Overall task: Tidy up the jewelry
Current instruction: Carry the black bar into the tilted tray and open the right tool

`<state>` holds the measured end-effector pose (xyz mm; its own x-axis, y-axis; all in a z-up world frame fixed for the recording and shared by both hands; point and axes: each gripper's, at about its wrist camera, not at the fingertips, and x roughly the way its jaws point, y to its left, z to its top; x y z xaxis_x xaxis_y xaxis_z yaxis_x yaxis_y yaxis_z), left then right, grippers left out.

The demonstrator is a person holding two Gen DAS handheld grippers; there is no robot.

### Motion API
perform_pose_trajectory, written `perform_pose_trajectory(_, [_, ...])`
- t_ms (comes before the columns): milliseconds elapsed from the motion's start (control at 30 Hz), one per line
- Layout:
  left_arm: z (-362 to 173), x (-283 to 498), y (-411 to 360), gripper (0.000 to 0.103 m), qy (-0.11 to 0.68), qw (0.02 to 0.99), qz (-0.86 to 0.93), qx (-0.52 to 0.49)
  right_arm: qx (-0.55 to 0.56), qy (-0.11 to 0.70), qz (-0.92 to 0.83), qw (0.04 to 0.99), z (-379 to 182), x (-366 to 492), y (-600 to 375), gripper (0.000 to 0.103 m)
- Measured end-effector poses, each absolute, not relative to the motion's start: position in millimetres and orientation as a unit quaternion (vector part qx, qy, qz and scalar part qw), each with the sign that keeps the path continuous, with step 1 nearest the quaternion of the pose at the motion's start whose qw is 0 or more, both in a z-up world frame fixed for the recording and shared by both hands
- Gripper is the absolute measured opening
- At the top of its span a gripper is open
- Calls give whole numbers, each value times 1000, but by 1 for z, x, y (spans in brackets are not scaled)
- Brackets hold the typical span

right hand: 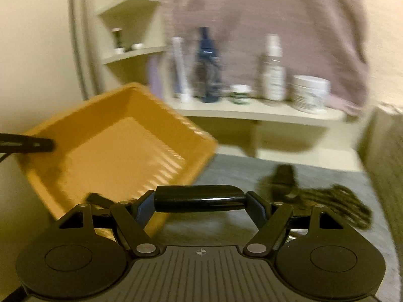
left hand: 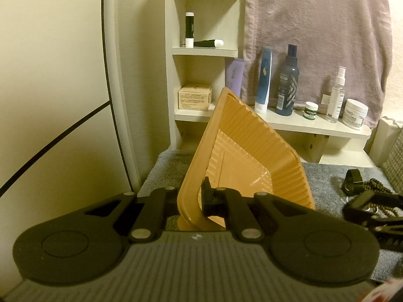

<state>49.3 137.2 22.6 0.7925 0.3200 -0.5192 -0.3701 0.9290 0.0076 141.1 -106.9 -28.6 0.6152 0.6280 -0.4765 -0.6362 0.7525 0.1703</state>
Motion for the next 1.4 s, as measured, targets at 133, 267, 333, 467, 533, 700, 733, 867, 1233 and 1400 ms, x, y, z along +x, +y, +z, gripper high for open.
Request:
perform_pose_trajectory(133, [23, 49, 137, 7, 265, 946, 182, -49, -16, 260, 395, 881, -26, 134, -85, 76])
perform_pose_trajectory(267, [22, 49, 137, 7, 265, 946, 182, -49, -31, 259, 419, 870, -27, 130, -70, 76])
perform_pose_trajectory(333, [22, 49, 137, 7, 265, 946, 181, -49, -39, 257, 420, 870, -28, 131, -65, 76])
perform_pose_trajectory(467, [23, 49, 137, 7, 264, 946, 181, -50, -46, 259, 418, 870, -31, 139, -59, 76])
perform_pose_trajectory(533, [23, 49, 137, 7, 264, 946, 181, -51, -48, 261, 417, 869, -31, 142, -55, 76])
perform_pose_trajectory(700, [23, 49, 137, 7, 264, 946, 181, -52, -44, 266, 423, 865, -33, 150, -44, 76])
perform_pose_trajectory(733, [23, 49, 137, 7, 264, 946, 181, -52, -42, 268, 424, 864, -33, 151, -42, 76])
perform_pose_trajectory(867, [23, 48, 136, 7, 264, 946, 181, -53, -41, 273, 431, 859, -34, 154, -33, 76])
perform_pose_trajectory(1233, [23, 48, 137, 7, 264, 946, 181, -54, 14, 301, 454, 838, -42, 161, -29, 76])
perform_pose_trajectory(1400, [23, 48, 138, 7, 265, 946, 180, -55, 13, 294, 436, 850, -38, 160, -39, 77])
